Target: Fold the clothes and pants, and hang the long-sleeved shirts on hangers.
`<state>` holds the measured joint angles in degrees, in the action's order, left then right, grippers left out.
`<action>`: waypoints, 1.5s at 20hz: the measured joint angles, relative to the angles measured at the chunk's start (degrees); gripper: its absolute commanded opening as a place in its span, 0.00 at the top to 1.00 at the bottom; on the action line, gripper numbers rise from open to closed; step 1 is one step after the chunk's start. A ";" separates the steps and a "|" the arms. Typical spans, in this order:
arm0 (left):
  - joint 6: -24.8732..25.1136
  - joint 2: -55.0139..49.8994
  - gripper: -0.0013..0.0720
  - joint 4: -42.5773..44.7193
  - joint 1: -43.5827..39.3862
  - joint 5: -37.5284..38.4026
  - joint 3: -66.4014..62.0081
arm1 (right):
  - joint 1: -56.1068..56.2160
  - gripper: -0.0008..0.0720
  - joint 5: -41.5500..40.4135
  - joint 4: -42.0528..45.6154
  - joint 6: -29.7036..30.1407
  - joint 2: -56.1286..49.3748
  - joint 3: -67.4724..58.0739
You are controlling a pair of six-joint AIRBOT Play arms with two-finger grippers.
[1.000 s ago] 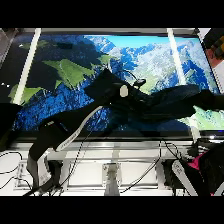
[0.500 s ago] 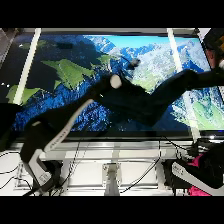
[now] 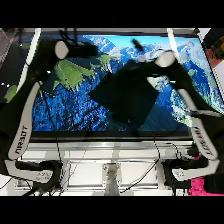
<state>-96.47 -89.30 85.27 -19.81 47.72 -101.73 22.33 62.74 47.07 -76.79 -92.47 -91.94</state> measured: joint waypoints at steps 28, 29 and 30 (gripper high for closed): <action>4.31 18.34 0.95 1.77 22.47 7.39 0.00 | -34.60 0.08 -5.20 -21.35 9.94 26.75 65.77; 4.31 18.38 0.95 1.70 22.53 7.39 0.00 | -34.62 0.08 -3.65 -22.43 11.80 24.94 65.18; 4.33 18.38 0.95 1.70 22.56 7.41 0.00 | -34.67 0.08 -2.93 -23.26 13.14 22.97 64.22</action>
<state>-92.14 -70.91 86.98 2.74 55.13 -101.73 -12.34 59.81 23.81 -63.66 -69.49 -27.73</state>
